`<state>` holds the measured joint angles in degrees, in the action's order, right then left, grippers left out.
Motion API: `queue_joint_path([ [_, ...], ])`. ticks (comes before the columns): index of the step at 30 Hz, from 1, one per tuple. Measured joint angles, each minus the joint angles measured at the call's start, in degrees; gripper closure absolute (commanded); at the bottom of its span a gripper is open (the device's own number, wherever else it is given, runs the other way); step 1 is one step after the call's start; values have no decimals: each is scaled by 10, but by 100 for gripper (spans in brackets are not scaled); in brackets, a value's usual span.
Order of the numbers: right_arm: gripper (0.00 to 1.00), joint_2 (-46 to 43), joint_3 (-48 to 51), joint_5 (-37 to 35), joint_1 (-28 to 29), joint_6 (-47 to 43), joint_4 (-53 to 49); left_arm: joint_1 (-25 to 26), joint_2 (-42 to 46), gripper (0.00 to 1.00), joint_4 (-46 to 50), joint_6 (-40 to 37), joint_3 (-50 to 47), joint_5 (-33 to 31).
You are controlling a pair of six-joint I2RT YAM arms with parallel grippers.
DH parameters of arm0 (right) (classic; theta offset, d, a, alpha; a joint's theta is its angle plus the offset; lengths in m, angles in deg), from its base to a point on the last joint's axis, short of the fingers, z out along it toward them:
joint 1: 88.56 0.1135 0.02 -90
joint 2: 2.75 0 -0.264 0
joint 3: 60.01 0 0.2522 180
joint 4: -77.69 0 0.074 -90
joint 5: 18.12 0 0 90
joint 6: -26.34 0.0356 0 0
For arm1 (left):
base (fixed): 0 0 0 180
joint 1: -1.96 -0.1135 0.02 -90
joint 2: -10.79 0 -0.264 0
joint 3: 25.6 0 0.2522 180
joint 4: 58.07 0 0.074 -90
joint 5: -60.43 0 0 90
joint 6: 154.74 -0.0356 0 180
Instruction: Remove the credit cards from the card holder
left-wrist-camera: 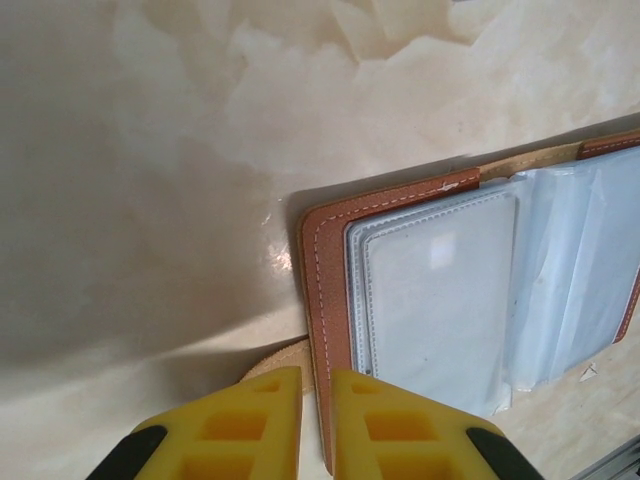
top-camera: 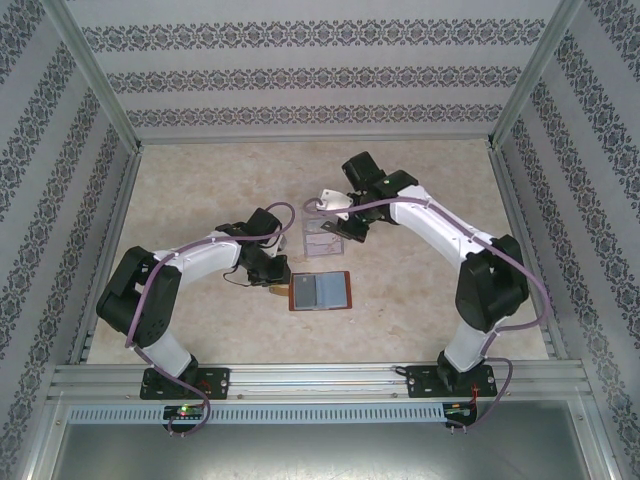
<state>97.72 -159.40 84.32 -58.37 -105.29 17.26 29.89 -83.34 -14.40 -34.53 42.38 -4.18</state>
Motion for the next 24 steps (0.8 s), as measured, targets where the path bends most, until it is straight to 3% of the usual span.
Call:
queue_joint_path([
  [11,100,139,-201,-4,-4,-113,-93,-11,0,85,0,0,-2,0],
  [24,100,277,-383,-5,-8,-174,-186,-19,0,85,1,0,-5,-2],
])
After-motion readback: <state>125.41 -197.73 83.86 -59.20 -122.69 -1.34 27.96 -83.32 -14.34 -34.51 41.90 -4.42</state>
